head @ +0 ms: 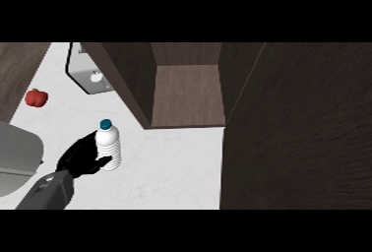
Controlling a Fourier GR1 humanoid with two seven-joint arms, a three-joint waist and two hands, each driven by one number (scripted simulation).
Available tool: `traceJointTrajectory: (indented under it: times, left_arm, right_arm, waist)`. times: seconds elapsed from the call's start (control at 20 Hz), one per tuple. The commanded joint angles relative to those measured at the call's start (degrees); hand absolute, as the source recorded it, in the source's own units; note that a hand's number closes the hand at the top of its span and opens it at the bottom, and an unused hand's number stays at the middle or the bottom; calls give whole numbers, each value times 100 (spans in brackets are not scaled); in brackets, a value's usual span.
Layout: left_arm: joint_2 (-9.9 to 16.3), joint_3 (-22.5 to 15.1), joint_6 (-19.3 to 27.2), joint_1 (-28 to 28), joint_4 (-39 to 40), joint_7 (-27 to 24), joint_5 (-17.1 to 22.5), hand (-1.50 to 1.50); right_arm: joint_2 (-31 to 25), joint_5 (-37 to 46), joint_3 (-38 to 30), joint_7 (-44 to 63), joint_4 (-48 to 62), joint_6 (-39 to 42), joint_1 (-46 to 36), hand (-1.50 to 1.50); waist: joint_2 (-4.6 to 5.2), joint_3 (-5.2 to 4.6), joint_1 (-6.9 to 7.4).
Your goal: Pick up the bottled water, place it into the cabinet and close the cabinet
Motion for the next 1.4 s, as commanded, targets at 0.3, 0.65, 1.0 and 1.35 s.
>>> traceJointTrajectory:
  times: [0.3, 0.65, 1.0, 1.35]
  left_arm:
    - [23, -86, -801, 214, -120, -785, -3, 150]
    - [-673, 424, 980, 524, -480, -1305, 495, 150]
    - [-831, 634, 921, 784, -744, -1484, 967, 150]
    - [-1127, 485, 1002, 956, -1966, -222, 1591, 150]
  right_arm:
    - [-52, 1, -78, -231, 230, 107, 18, -150]
    - [-16, 208, 14, -200, 194, -7, -9, -150]
    - [-209, -129, -233, -86, 169, 106, 14, -150]
    - [53, 399, 279, -289, 284, -122, 80, -150]
  waist:
    - [-7, 4, 29]
    - [-43, 13, 135]
    - [-51, 20, 145]
    - [-89, 32, 208]
